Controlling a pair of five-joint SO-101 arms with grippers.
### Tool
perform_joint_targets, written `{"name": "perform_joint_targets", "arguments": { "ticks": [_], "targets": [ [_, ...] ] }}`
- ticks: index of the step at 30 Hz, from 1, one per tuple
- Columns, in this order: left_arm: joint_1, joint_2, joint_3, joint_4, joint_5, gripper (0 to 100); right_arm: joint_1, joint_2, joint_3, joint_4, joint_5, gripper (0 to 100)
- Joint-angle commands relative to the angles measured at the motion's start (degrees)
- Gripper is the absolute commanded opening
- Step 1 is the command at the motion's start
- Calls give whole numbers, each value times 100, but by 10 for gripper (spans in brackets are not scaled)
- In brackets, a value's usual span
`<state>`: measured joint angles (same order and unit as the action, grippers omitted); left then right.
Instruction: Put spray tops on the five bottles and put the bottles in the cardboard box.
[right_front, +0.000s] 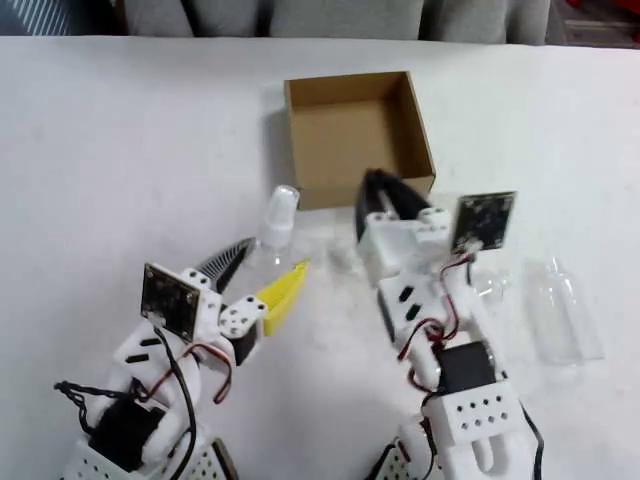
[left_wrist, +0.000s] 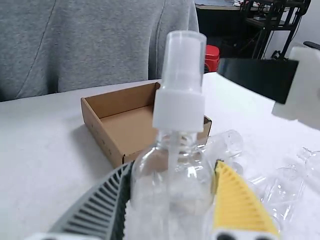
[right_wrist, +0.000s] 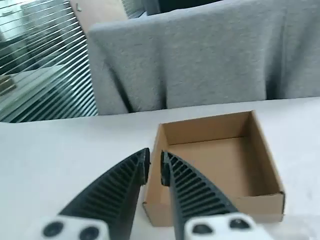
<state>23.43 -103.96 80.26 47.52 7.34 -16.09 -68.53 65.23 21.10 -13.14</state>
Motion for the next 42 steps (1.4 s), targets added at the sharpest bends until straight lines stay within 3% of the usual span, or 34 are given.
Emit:
{"name": "perform_joint_targets", "arguments": {
  "ticks": [1, 4, 12, 18, 42],
  "targets": [
    [22, -57, -18, -35, 70, 60, 444, 558, -809, 462, 97, 17],
    [22, -57, -18, -35, 70, 60, 523, 1429, -1582, 1103, 255, 18],
    [22, -57, -18, -26, 70, 60, 1024, 4198, -4396, 2923, 1793, 19],
    [22, -57, -18, -26, 70, 60, 1305, 6062, -6207, 3829, 1925, 99],
    [40, -57, -18, -26, 70, 60, 1666, 10229, -9881, 4163, 2312, 121]
  ]
}}
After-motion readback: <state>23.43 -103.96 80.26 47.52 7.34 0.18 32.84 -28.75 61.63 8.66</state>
